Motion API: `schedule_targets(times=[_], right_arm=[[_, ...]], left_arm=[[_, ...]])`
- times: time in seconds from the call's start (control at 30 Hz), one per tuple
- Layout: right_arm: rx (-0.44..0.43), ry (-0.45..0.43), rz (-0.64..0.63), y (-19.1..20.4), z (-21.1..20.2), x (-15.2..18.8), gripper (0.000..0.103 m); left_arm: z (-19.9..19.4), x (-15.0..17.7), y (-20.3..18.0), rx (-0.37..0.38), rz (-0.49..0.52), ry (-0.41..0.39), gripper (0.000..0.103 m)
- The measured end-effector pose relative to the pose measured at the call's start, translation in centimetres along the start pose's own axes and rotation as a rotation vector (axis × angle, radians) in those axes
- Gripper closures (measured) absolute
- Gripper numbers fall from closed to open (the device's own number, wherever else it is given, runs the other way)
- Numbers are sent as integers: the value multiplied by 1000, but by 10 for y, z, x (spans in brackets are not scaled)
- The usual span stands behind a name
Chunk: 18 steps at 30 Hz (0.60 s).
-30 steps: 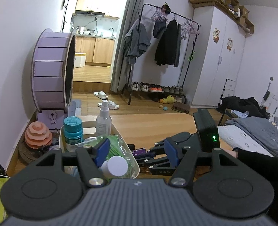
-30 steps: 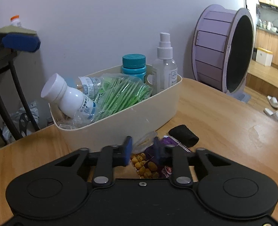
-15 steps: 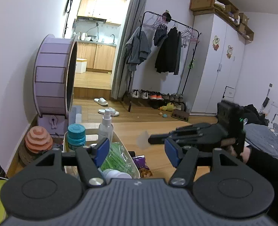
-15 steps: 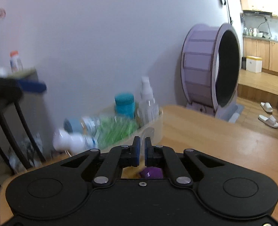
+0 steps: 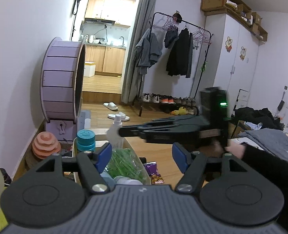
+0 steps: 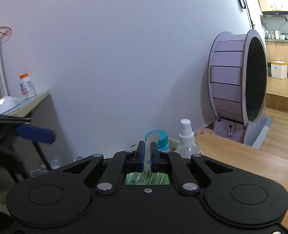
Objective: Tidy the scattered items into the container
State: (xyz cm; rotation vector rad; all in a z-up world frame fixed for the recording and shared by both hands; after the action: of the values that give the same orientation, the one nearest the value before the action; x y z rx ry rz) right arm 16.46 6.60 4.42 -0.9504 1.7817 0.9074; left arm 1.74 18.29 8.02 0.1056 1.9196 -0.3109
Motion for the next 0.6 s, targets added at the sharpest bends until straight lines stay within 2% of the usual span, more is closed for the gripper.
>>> schedule_targets(times=[0.1, 0.17, 0.23, 0.4, 0.53, 0.6], right_arm=[[40, 10, -4, -7, 16, -1, 84], [53, -2, 10, -13, 12, 0, 80], [70, -12, 17, -19, 0, 4, 63], [121, 23, 26, -33, -30, 24, 57], [155, 112, 24, -38, -37, 48, 54], [168, 141, 32, -38, -38, 58, 48]], left_arm=[[-1, 0, 0, 4, 2, -8, 35], [0, 0, 0, 9, 2, -6, 34], [1, 1, -1, 8, 5, 0, 34], [5, 3, -11, 29, 30, 14, 33], [12, 5, -23, 54, 53, 28, 33], [17, 7, -28, 62, 68, 44, 33]])
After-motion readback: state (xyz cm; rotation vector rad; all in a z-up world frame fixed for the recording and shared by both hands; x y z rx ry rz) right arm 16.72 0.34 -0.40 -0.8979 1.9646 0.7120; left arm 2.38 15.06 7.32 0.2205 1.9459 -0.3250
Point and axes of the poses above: each gripper's, at about its wrist camera, not at the fingertips, and z roughly the way its jaws point, y to its left, x to its underside, the point moved 3 cm from there along z, roughly the way its jaws point, and after that the axes turned 2 degrees about -y, right-handed, at the moved point
